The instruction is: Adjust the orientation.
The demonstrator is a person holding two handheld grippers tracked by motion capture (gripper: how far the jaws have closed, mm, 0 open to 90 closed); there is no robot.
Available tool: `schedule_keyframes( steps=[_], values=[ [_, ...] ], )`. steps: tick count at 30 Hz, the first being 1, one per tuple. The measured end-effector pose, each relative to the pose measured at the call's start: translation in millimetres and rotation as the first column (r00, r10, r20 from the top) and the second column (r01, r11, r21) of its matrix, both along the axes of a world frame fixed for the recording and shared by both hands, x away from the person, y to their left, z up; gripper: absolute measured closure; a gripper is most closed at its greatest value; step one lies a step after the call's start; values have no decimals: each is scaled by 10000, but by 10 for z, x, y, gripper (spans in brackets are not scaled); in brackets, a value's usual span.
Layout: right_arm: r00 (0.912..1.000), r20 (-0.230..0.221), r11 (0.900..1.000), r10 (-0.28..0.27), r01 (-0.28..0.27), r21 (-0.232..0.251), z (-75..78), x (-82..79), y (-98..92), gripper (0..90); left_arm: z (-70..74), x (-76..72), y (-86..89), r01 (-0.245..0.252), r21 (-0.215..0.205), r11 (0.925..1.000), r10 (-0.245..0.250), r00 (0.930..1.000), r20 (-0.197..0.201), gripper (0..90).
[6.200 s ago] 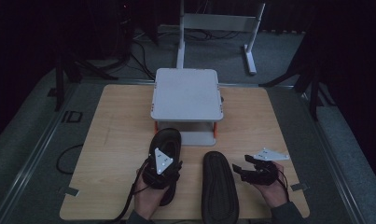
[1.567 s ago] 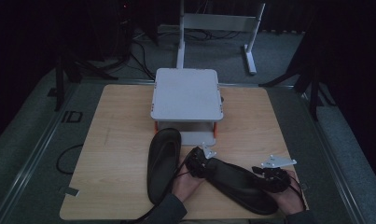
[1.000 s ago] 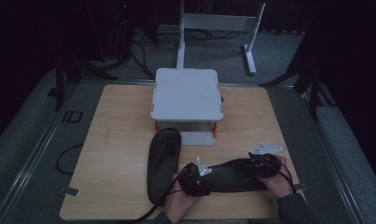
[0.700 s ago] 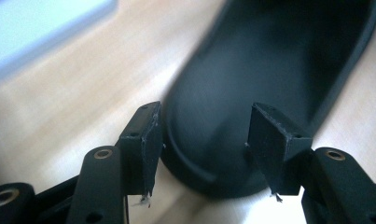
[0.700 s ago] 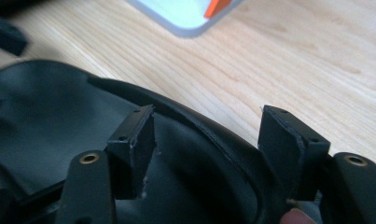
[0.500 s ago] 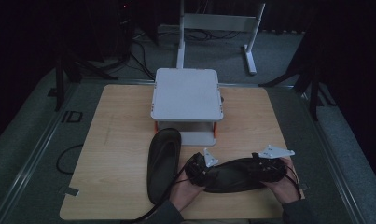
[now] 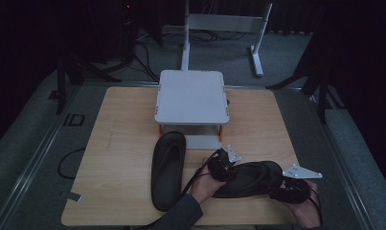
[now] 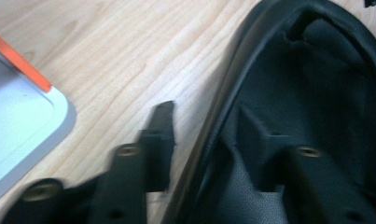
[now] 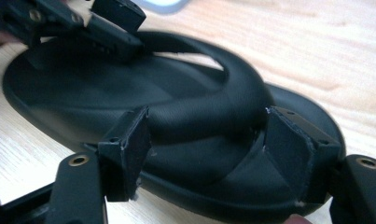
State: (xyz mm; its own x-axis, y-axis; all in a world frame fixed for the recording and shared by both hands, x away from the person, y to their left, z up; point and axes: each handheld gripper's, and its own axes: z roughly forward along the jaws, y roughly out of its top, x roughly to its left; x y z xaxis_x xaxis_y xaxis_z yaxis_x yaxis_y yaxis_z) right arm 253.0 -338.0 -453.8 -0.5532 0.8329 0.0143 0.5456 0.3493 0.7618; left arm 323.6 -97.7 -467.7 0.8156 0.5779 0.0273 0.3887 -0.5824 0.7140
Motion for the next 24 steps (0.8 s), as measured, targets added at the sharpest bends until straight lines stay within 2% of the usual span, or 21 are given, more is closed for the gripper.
schedule_keyframes(
  steps=[1, 2, 5, 7, 10, 12, 13, 16, 17, 19, 21, 23, 24],
  values=[
    [9998, -162, 9999, -82, 80, -98, -41, 21, -1, 309, -7, -40, 2, 118, 264, 9996, -119, 9999, 51, 715],
    [9997, -202, 9999, -110, 108, -67, -53, 33, -4, 310, -6, -68, 17, 104, 368, 9993, -109, 9998, 149, 715],
    [9996, -199, 9998, -194, 194, 20, -59, 66, -7, 324, 13, -145, 133, 107, 282, 9995, -100, 9997, -229, 738],
    [9995, -205, 9997, -232, 231, -64, -72, 100, 14, 328, 7, -243, 225, 389, 140, 9991, -382, 9982, -458, 717],
    [9994, -225, 9996, -259, 261, 75, -85, 141, 65, 341, -2, -425, 347, 840, -67, 9964, -843, 9941, -687, 626],
    [9996, -204, 9998, -191, 194, 108, -86, 162, 108, 352, 3, -480, 418, 1137, -278, 9931, -1160, 9879, -1026, 606],
    [9997, -199, 9998, -167, 170, 115, -88, 173, 133, 361, 8, -495, 439, 1256, -249, 9918, -1276, 9862, -1058, 598],
    [9997, -214, 9999, -81, 84, 137, -90, 193, 172, 373, 13, -482, 454, 1294, -341, 9910, -1320, 9874, -872, 566],
    [9997, -211, 9999, -80, 83, 129, -91, 202, 185, 374, 27, -427, 437, 1059, -593, 9926, -1102, 9911, -745, 566],
    [9994, -348, 9992, 85, -72, 386, -98, 221, 204, 396, 44, -354, 399, 831, -886, 9926, -887, 9942, -616, 523],
    [9993, -321, 9989, 184, -170, 433, -105, 222, 226, 411, 51, -273, 343, 630, -1109, 9918, -691, 9963, -517, 522],
    [9992, -327, 9987, 237, -222, 451, -103, 226, 227, 418, 43, -212, 288, 376, -1111, 9931, -431, 9979, -477, 536],
    [9991, -353, 9985, 249, -231, 488, -103, 226, 222, 419, 44, -193, 273, 190, -1091, 9939, -236, 9989, -412, 571]
  ],
)
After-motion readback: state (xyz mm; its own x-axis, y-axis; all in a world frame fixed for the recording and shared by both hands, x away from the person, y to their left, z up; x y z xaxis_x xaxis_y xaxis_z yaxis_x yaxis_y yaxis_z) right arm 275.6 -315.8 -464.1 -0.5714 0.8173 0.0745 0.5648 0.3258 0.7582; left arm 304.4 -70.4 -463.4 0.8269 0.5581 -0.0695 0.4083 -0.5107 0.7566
